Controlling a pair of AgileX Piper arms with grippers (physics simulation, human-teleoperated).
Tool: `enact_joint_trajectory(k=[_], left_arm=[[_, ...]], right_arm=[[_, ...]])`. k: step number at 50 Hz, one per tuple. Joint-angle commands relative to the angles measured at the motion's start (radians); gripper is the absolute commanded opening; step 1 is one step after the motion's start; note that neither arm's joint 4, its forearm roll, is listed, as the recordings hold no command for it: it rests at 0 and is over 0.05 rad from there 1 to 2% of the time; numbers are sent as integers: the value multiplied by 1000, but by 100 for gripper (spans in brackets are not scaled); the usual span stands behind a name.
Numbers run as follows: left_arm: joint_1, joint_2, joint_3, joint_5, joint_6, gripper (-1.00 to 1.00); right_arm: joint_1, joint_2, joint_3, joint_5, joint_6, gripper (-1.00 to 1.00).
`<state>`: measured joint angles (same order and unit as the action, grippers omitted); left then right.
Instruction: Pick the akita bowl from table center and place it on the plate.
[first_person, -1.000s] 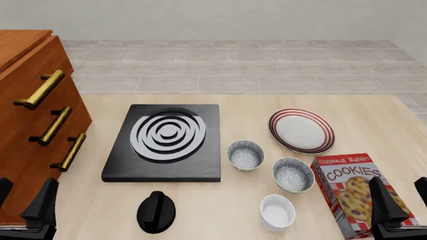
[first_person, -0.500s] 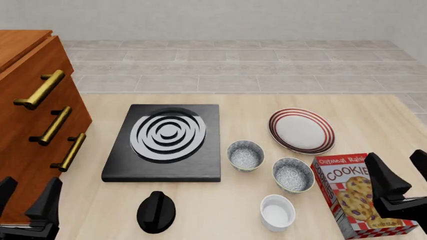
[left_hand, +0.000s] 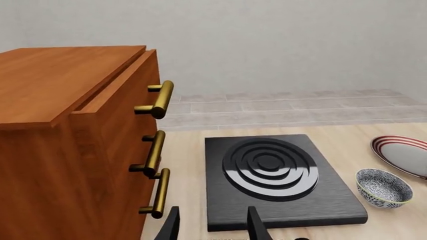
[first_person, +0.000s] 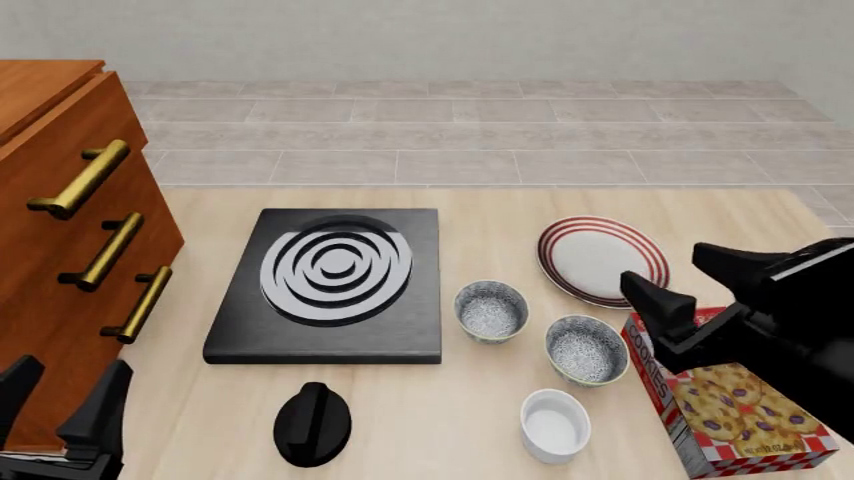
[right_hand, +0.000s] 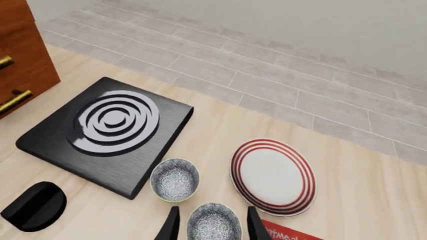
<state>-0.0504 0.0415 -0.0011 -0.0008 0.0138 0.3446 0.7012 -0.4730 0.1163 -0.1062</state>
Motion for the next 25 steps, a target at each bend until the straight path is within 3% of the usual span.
enact_joint_trajectory(k=[1,5,8,13,16,19,20,25], left_arm=[[-17,-20,0,25,8,100],[-19,-14,0,22,13,100],[-19,-3,0,11,13,100],[-20,40,-2,-16,-37,100],[-23,46,0,-28,-15,100],[-25,43,0,-24,-12,100],[-27,37,0,-19,-4,100],[-23,52,0,-29,-11,100]], right_arm=[[116,174,-74,47,-76,100],[144,212,-133,110,-41,100],[160,244,-178,161,-65,100],[194,312,-232,233,-157,100],[203,365,-261,261,-198,100],[242,429,-287,288,-203,100],[237,460,-305,303,-246,100],[243,526,-355,337,-280,100]])
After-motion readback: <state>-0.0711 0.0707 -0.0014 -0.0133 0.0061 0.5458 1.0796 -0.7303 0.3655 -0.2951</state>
